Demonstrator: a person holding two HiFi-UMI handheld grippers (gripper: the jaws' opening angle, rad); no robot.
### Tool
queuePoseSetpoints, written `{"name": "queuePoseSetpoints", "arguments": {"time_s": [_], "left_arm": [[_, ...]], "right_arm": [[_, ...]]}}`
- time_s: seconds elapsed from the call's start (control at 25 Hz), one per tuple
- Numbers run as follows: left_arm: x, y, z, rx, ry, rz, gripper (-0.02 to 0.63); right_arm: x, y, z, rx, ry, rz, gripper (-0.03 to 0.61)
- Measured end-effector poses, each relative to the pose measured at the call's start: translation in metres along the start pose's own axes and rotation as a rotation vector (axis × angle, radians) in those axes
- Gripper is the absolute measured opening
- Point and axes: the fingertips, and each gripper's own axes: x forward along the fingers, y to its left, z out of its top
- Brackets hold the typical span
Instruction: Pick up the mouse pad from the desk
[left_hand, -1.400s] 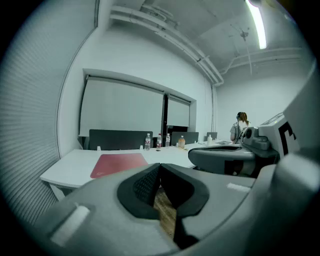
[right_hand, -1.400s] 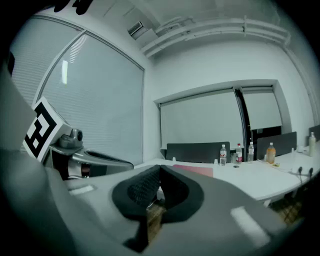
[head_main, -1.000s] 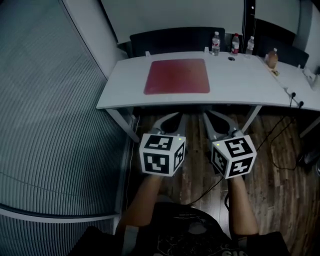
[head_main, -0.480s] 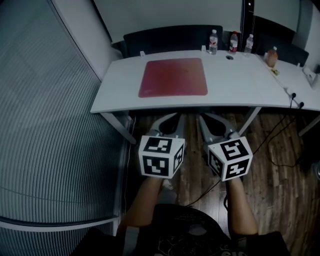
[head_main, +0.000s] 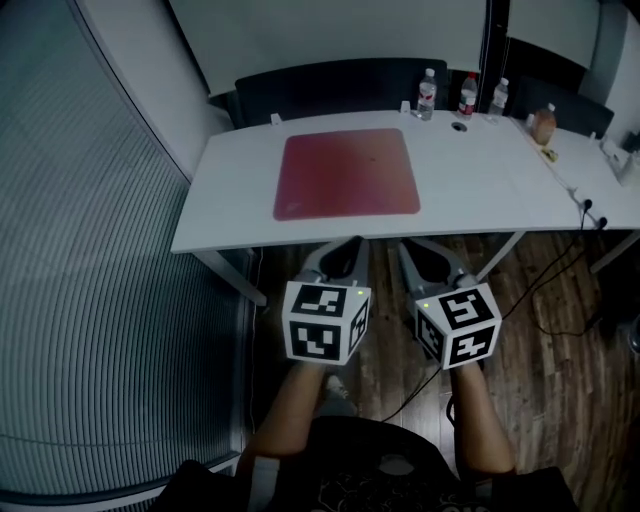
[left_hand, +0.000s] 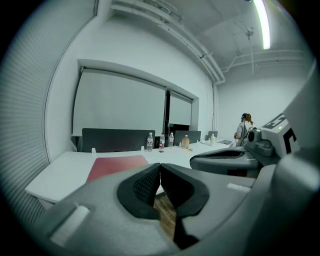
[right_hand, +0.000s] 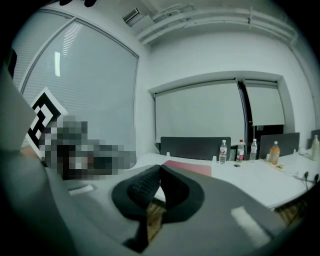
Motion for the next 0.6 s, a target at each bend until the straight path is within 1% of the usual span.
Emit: {"name": "queuePoseSetpoints", "arguments": {"time_s": [0.2,0.32,0.6], "left_arm": [[0.024,0.028,0.008,-0.003,0.009,-0.049,0.006],[0.035,0.044,0.009,0.010,0.017,-0.079,0.006],[0.057,0.084,0.010,0.005,0.017,-0.133,0.006]], "right_arm": [[0.031,-0.006,0.008,0.002,0.026,-0.050,0.002],[0.051,-0.007,0.011,0.010,0.037,-0.078,0.003],[0.096,-0.002,0.011,0.028,0.056,-0.127,0.003]]}}
